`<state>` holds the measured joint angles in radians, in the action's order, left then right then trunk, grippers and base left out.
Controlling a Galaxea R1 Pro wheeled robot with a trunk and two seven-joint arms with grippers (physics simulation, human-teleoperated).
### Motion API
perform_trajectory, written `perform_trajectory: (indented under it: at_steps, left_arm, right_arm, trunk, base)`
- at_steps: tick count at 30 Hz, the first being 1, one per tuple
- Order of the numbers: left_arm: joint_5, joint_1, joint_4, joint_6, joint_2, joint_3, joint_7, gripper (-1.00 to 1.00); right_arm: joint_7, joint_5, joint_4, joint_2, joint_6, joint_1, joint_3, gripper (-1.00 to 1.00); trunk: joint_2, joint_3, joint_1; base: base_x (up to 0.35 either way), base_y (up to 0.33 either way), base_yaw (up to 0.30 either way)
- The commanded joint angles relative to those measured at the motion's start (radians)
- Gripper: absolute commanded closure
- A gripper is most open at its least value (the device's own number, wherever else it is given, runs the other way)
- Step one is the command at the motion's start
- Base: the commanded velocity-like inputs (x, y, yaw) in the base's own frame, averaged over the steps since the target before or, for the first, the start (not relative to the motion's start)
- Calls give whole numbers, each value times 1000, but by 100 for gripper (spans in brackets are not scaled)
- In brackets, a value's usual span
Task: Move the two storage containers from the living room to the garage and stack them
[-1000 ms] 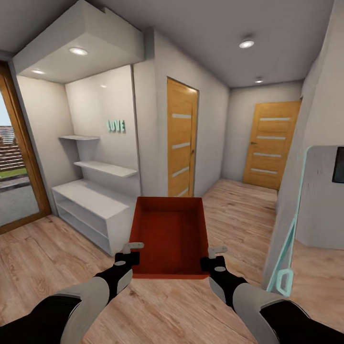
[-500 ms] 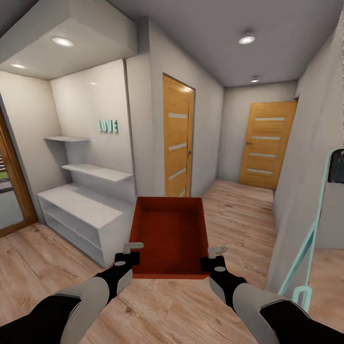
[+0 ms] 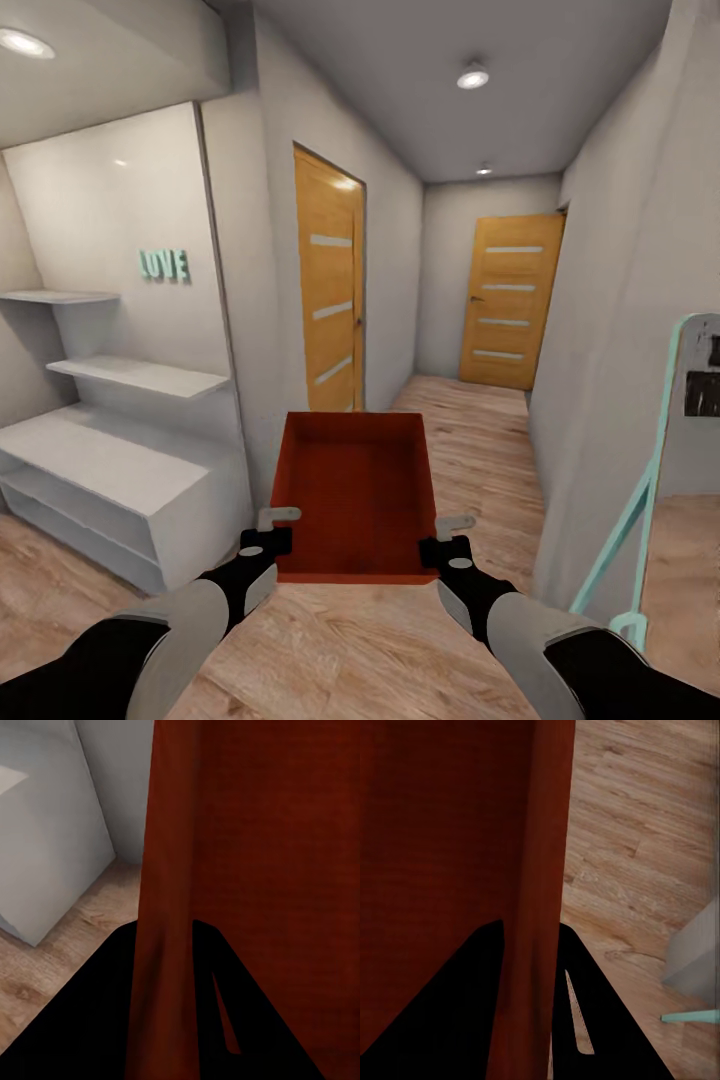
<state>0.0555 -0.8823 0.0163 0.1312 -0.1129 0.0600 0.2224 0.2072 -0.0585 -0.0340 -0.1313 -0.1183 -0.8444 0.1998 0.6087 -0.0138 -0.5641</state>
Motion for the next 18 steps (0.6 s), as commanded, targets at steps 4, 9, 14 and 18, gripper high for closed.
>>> perform_trajectory:
  at_steps: [4,9,14,18]
  left_arm:
    - [1,-1,8,16,-2,-26,21,100]
    - [1,-1,8,16,-2,-26,21,100]
    - [1,-1,8,16,-2,-26,21,100]
    - [1,-1,8,16,-2,-26,21,100]
  right_arm:
    - [8,-26,6,-4,-6,-1,-2,100]
    - [8,-26,6,-4,-6,-1,-2,100]
    - [8,-26,6,-4,-6,-1,-2,100]
    - [7,-26,6,-4,-6,-1,-2,100]
  trunk:
    - [1,-1,-1]
    - [1,-1,-1]
    - [1,-1,-1]
    - [1,-1,-1]
  base:
    - [323,142,-286]
    - [323,142,-286]
    - [323,142,-286]
    - [323,142,-286]
